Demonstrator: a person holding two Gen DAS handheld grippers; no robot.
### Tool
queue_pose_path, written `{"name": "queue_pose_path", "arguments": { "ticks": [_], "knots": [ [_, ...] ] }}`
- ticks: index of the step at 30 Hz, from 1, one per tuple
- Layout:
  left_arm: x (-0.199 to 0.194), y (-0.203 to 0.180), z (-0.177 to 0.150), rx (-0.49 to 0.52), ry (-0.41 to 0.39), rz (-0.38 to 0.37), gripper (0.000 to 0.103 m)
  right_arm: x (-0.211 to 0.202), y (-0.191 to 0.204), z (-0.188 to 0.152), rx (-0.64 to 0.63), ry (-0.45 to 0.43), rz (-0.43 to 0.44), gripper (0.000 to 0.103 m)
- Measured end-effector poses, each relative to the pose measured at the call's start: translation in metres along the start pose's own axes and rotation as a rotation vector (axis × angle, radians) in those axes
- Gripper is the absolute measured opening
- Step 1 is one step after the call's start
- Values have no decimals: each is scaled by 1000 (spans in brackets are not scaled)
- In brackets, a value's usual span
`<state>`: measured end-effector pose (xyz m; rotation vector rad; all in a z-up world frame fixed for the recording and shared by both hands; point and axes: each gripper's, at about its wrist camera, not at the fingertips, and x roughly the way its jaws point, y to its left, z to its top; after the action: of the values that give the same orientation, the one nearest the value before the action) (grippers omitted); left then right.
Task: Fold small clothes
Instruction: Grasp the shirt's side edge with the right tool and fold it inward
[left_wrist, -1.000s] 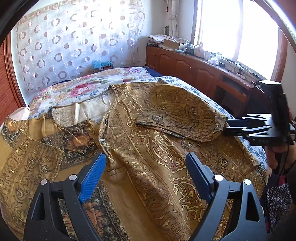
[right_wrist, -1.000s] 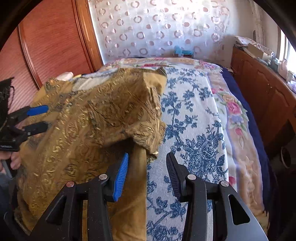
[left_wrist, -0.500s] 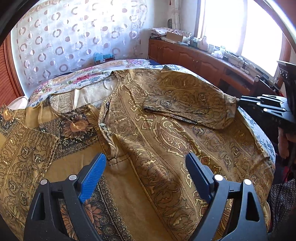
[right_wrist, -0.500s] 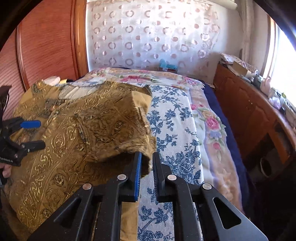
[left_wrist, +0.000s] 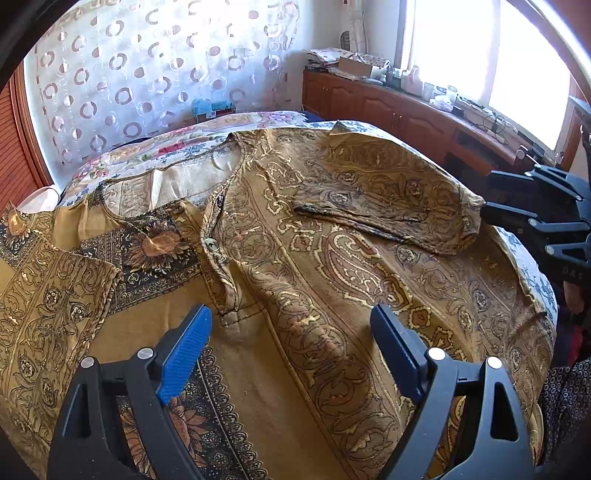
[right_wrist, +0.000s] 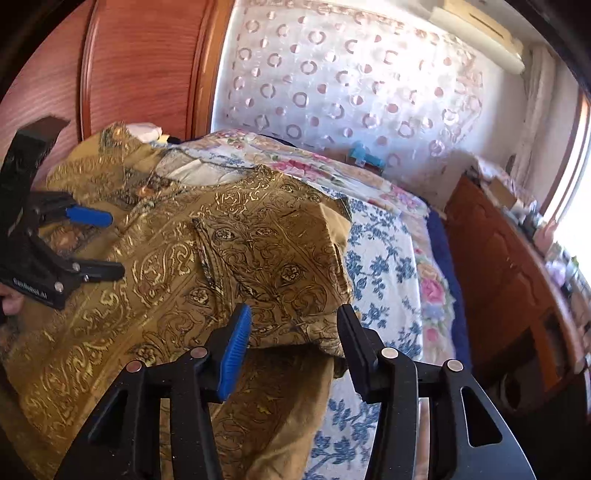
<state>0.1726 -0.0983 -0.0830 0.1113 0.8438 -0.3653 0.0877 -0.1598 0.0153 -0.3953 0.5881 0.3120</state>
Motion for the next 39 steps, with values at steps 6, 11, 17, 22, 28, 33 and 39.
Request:
{"name": "queue_pose_path", "arguments": {
  "ticks": [6, 11, 17, 22, 28, 33, 39],
  "knots": [
    [1, -1, 0, 5, 3, 4, 89, 5, 11, -5, -70, 56, 84, 50],
    [2, -1, 0, 7, 5, 4, 89, 12, 20, -6, -148, 84, 44, 50],
    [2, -3, 0, 13, 6, 9, 89, 33, 25, 3, -231, 143, -34, 3],
    [1, -3, 0, 10, 5, 8, 89, 27, 19, 12, -186, 131, 57, 0],
    [1, -2, 0, 6, 3, 6, 89, -12, 3, 34, -55, 17, 224, 0],
    [-5, 2, 10, -8, -39, -62, 88, -22, -10, 35, 22, 8, 198, 5],
    [9, 2, 61, 22, -36, -114, 66, -22, -21, 0, 217, 66, 173, 45]
  ]
}}
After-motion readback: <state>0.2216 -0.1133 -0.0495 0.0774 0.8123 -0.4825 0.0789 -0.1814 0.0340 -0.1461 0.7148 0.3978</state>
